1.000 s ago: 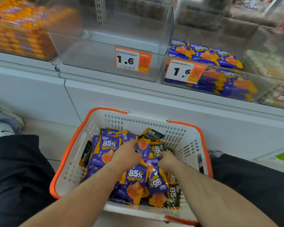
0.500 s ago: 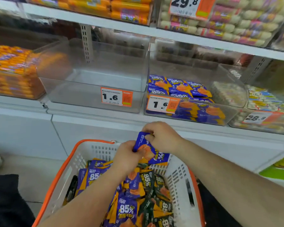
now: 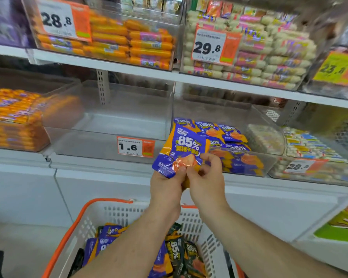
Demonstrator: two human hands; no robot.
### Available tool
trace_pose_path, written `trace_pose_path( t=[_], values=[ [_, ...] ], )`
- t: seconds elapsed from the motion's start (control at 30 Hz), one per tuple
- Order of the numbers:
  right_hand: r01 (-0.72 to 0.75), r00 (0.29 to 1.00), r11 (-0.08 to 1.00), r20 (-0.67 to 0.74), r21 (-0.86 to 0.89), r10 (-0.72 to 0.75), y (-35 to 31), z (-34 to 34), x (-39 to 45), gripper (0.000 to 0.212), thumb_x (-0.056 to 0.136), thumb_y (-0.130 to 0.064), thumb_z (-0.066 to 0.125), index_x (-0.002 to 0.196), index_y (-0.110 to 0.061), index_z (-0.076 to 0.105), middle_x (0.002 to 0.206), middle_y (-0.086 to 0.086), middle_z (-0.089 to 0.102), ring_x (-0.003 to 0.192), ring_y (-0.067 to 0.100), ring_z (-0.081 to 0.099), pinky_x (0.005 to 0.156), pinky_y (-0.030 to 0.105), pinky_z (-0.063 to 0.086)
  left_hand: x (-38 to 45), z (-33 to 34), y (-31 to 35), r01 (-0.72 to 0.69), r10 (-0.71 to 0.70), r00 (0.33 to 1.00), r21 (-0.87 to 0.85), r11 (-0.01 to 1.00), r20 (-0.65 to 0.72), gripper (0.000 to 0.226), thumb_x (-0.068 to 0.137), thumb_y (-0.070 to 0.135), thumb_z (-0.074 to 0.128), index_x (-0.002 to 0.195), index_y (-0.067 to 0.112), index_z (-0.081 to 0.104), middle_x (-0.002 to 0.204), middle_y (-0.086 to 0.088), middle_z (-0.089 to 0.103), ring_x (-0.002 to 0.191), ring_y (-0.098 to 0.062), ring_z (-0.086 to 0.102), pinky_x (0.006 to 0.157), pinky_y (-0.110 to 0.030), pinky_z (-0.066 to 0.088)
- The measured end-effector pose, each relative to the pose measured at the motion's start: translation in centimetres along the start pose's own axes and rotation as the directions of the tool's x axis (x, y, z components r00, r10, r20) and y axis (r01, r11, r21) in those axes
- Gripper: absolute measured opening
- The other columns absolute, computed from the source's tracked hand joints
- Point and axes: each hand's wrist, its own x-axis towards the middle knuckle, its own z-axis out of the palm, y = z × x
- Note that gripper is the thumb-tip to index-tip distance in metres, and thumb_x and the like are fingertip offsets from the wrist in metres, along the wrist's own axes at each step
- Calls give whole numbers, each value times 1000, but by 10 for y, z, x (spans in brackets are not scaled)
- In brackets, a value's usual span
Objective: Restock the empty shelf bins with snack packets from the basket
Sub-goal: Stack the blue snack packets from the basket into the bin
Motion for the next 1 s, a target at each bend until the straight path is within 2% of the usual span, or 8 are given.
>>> trace_pose_path(
  t=[0.2, 0.3, 0.4, 0.5, 0.7, 0.83, 0.93, 1.0],
  values=[
    [71, 989, 997, -134, 18, -68, -30, -13, 47, 40, 86, 2, 56, 91, -38, 53, 86, -4, 64, 81, 15, 64, 77, 39, 57, 26, 32, 8, -359, 278, 926, 364, 859, 255, 25, 86, 12, 71, 107, 25, 67, 101, 9, 73, 94, -7, 70, 75, -23, 55],
    [93, 972, 995, -220, 18, -87, -52, -36, 95, 35, 86, -6, 60, 89, -41, 57, 95, -3, 66, 84, 20, 71, 70, 41, 60, 54, 37, 7, -696, 455, 668, 711, 101, 589, 44, 78, 42, 64, 118, 23, 62, 121, 0, 62, 112, -23, 59, 93, -40, 48],
    [116, 947, 975, -276, -190, -166, -72, -74, 134, 21, 90, -8, 58, 97, -27, 56, 93, 2, 65, 67, 13, 66, 60, 33, 57, 69, 31, 8, -564, 185, 729, 732, -384, 659, 74, 83, 49, 59, 148, 26, 31, 157, 0, 23, 146, -27, 17, 115, -56, 11],
    [30, 946, 851, -259, -524, -193, -66, -104, 160, 14, 86, -16, 49, 96, -26, 51, 94, 7, 67, 83, 30, 65, 73, 45, 56, 77, 17, 3, -498, 63, 800, 718, -486, 597, 85, 84, 41, 60, 153, 28, 12, 158, 1, 16, 147, -24, 9, 115, -60, -3],
    [-124, 987, 416, -157, -901, -45, -39, -123, 186, 22, 90, -11, 55, 111, -11, 61, 110, 10, 63, 102, 28, 62, 80, 28, 54, 81, 6, -14, -488, 191, 750, 725, -485, 633, 81, 62, 32, 77, 138, 22, 49, 128, -4, 55, 125, -30, 46, 113, -62, 9],
    [-50, 989, 164, -26, -985, 147, -40, -116, 186, 29, 97, -19, 50, 121, -11, 64, 120, 7, 61, 109, 20, 61, 88, 25, 53, 83, 6, -15, -504, 228, 723, 723, -472, 652, 79, 64, 33, 76, 137, 23, 48, 129, -3, 54, 126, -29, 45, 114, -60, 5],
    [18, 977, -59, 5, -998, 212, -41, -109, 182, 32, 100, -27, 44, 120, -14, 65, 94, 1, 61, 104, 20, 59, 83, 25, 47, 81, 8, -15, -497, 211, 749, 744, -446, 628, 78, 69, 35, 72, 140, 25, 43, 133, -1, 50, 130, -27, 39, 114, -56, -5],
    [31, 973, -48, 19, -998, 231, -40, -106, 182, 34, 102, -31, 40, 121, -15, 64, 103, 2, 64, 98, 20, 57, 76, 24, 42, 80, 7, -16, -496, 237, 739, 748, -440, 630, 77, 65, 34, 74, 137, 24, 47, 129, -2, 53, 127, -28, 43, 114, -56, -4]
  ],
)
